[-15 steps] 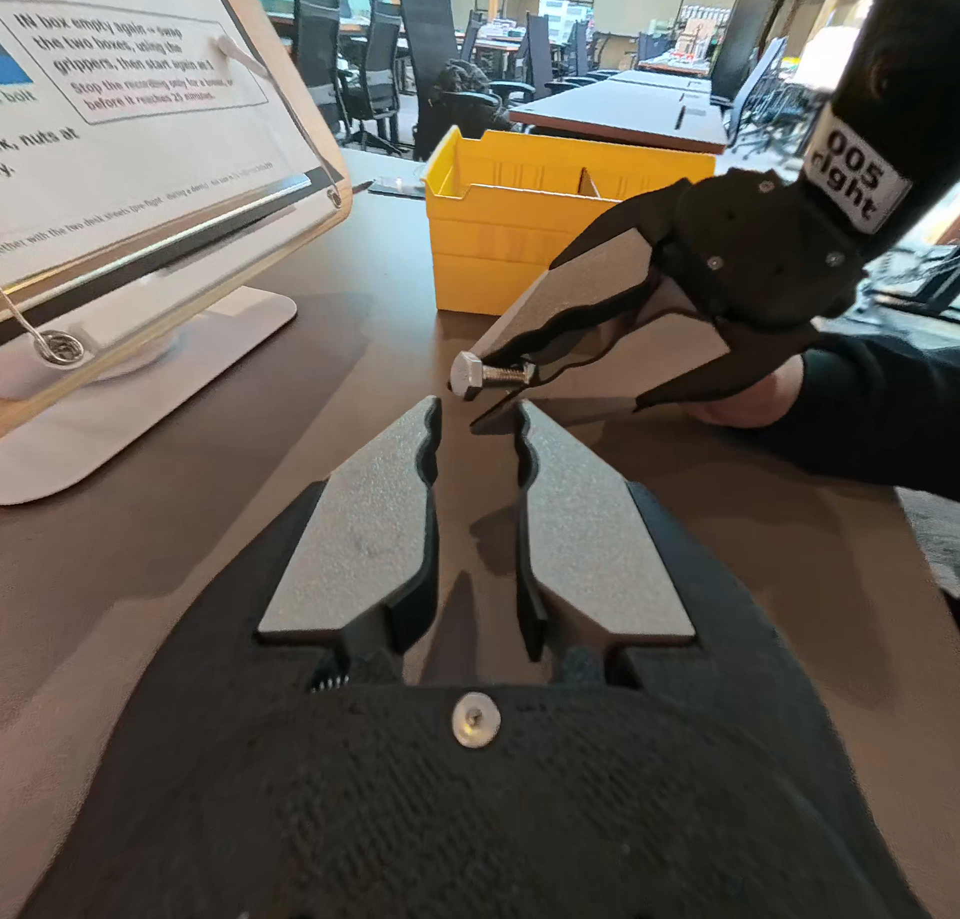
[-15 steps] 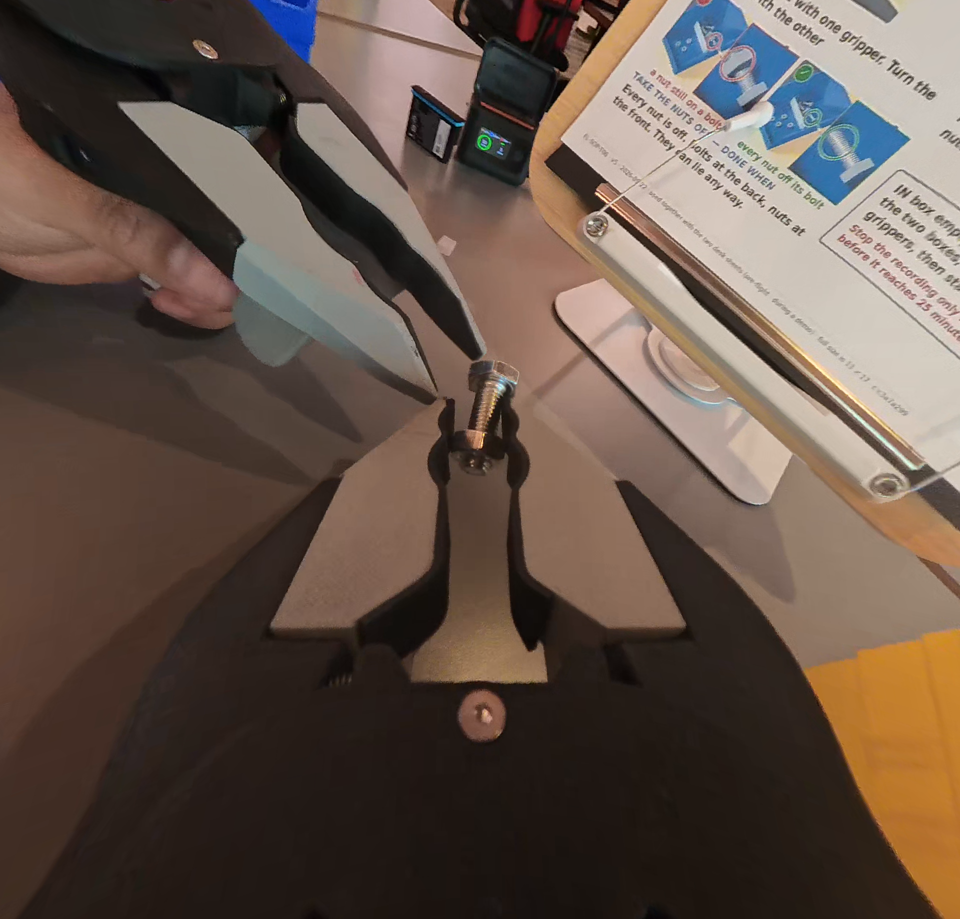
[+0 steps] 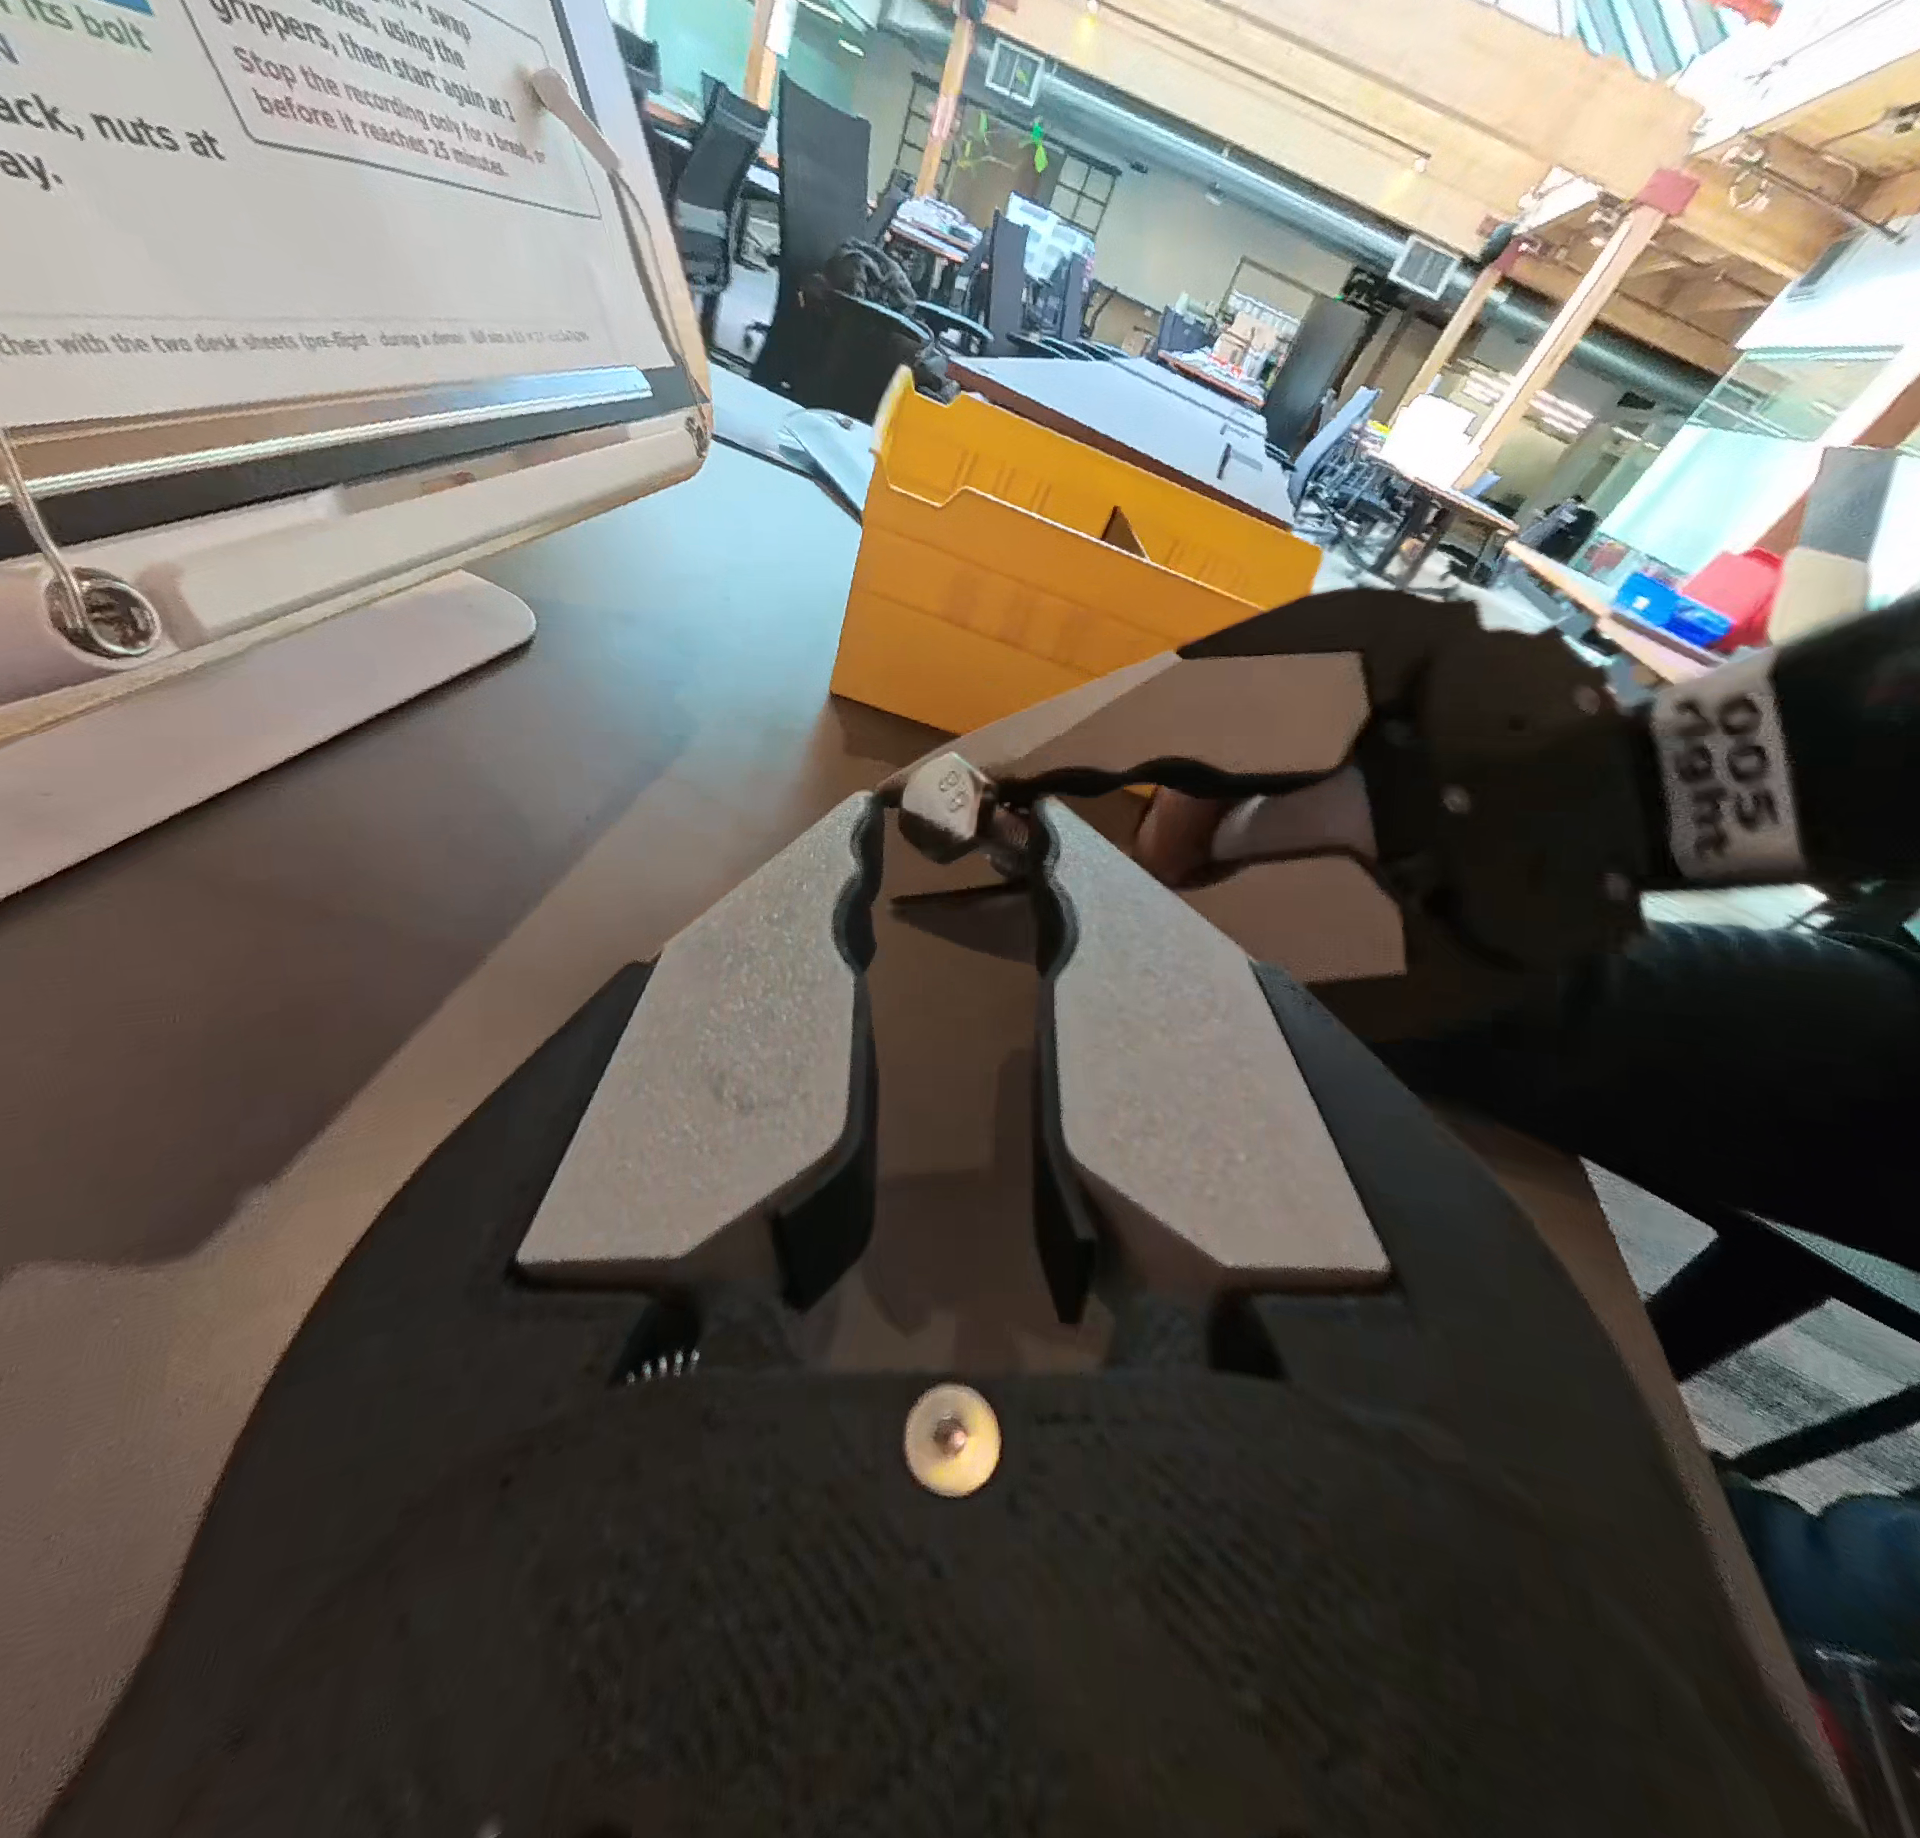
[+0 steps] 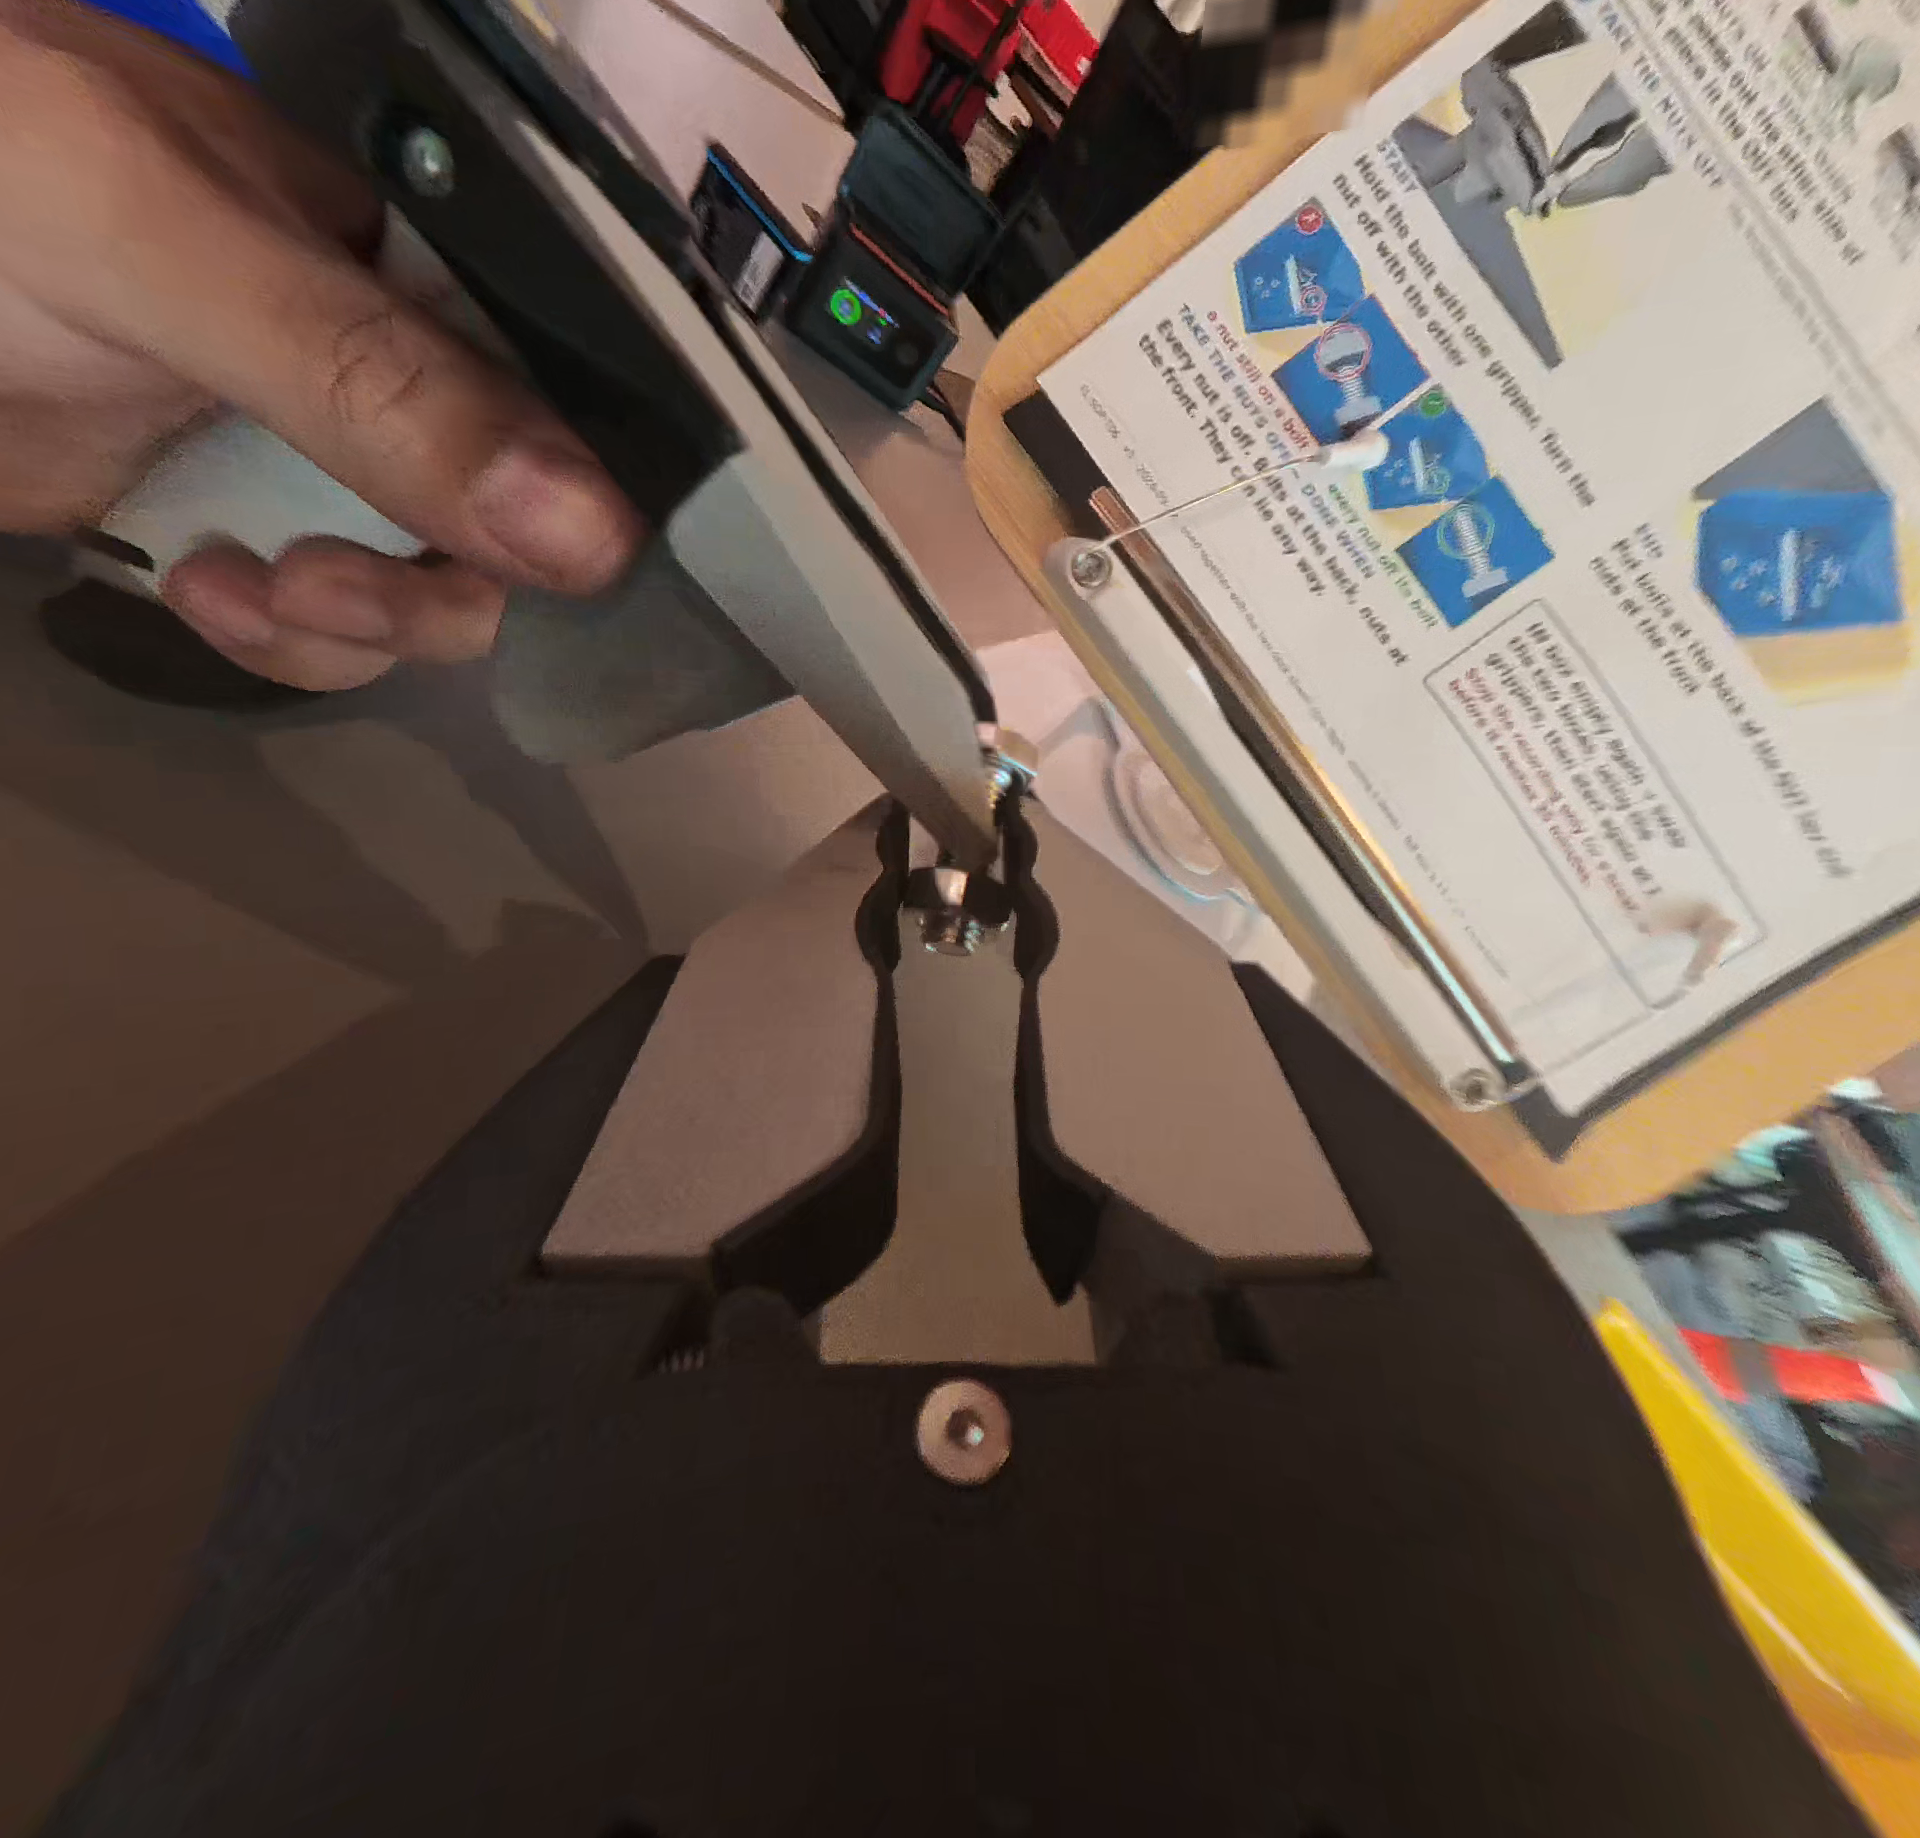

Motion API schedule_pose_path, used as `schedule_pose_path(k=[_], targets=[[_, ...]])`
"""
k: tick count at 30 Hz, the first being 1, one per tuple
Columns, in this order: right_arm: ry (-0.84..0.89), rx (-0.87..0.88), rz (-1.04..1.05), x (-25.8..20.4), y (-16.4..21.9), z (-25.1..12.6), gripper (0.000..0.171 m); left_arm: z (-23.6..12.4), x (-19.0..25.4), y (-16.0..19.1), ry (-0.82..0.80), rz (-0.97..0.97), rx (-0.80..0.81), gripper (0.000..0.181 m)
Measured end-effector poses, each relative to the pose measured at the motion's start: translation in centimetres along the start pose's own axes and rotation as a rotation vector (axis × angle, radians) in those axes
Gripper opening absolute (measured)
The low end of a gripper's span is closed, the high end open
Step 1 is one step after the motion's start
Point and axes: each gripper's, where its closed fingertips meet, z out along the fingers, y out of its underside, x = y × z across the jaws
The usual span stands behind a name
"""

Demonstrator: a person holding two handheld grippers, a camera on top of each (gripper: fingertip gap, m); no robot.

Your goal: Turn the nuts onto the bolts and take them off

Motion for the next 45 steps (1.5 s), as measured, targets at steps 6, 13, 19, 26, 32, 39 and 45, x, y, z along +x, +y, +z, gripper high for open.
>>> schedule_pose_path(k=[6,13,19,26,32,39,45], targets=[[0.088,-0.028,-0.062,-0.2,-0.5,0.0,0.015,-0.7,0.1,0.0,-0.063,0.092,-0.005,0.022],[0.016,-0.040,0.027,-0.9,0.1,0.0,0.015,-1.4,-0.6,-0.1,-0.197,0.241,-0.014,0.016],[-0.046,-0.033,0.108,-1.3,0.3,-0.2,0.020,-2.1,-1.2,-0.7,-0.271,0.315,0.002,0.016],[-0.140,-0.017,0.259,-1.3,0.9,-0.5,0.021,-2.7,-2.4,-0.2,-0.356,0.366,-0.039,0.016],[-0.184,0.002,0.378,-0.9,1.3,-0.9,0.022,-2.2,-2.5,1.1,-0.389,0.457,-0.147,0.016],[-0.216,0.014,0.438,-0.7,1.4,-1.0,0.022,-1.7,-2.1,1.9,-0.385,0.515,-0.198,0.016],[-0.219,0.014,0.451,-0.6,1.5,-1.0,0.022,-1.6,-2.2,2.2,-0.389,0.526,-0.219,0.016]])
